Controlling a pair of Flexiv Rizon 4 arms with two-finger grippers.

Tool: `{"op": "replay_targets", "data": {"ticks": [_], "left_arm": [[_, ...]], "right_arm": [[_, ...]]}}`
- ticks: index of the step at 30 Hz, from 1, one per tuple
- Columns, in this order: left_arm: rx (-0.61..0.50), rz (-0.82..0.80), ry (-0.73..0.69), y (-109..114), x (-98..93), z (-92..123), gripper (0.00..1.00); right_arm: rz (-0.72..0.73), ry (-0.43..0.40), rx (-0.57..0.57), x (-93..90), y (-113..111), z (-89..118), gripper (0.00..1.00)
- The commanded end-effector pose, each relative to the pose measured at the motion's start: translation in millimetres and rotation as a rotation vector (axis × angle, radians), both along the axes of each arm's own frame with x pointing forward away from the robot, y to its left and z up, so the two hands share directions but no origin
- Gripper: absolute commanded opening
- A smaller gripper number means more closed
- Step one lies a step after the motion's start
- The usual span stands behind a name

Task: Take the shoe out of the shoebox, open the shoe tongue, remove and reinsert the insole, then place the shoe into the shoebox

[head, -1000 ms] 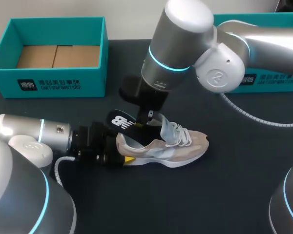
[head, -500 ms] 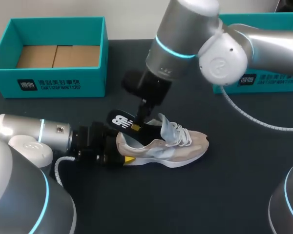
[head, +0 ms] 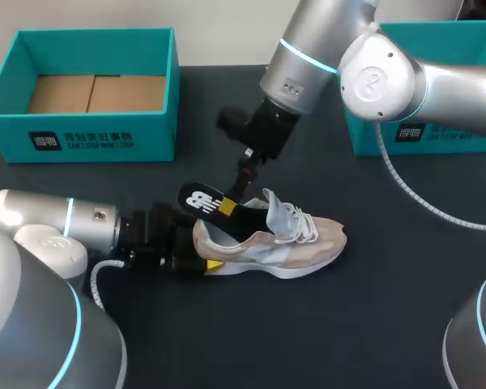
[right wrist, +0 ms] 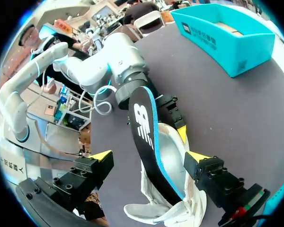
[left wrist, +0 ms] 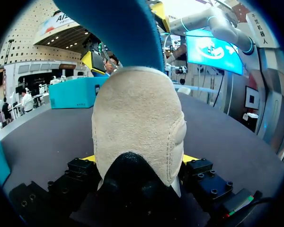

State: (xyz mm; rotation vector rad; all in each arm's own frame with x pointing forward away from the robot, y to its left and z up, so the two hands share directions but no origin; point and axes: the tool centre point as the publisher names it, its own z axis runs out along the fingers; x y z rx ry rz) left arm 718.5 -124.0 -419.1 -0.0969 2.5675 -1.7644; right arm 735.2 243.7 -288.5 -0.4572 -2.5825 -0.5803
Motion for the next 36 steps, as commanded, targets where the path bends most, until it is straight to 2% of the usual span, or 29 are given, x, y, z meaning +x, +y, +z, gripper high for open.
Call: {"op": "replay_targets", "data": {"ticks": [1, 4, 6, 13, 24, 26, 29, 36], "left_arm": [[0.003, -0.001, 0.001, 1.3, -0.1, -3.3, 0.00], [0.003, -0.001, 0.001, 1.3, -0.1, -3.3, 0.00], [0.003, -0.001, 0.001, 1.3, -0.1, -3.3, 0.00], [0.003, -0.001, 0.001, 1.3, -0.1, -3.3, 0.00], [0.003, -0.001, 0.001, 1.3, -0.1, -3.3, 0.00], [0.003, -0.001, 0.001, 1.3, -0.1, -3.3, 0.00], [0.003, -0.001, 0.001, 1.3, -0.1, -3.3, 0.00], [0.003, -0.001, 0.001, 1.3, -0.1, -3.3, 0.00]], "right_arm": [[0.002, 0.000, -0.005, 0.5, 3.3, -0.1, 1.00], [0.029, 0.013, -0.001, 0.5, 6.4, -0.1, 1.00], [0.060, 0.051, 0.041, 0.7, 10.4, 0.5, 1.00], [0.100, 0.089, 0.130, -2.1, 16.8, 3.0, 1.00], [0.169, 0.128, 0.223, -8.7, 25.9, -16.6, 1.00], [0.174, 0.137, 0.221, -10.5, 26.4, -19.9, 0.88], [0.178, 0.143, 0.232, -11.5, 27.1, -22.9, 0.51], [0.191, 0.155, 0.237, -10.5, 26.8, -26.7, 0.44]]}}
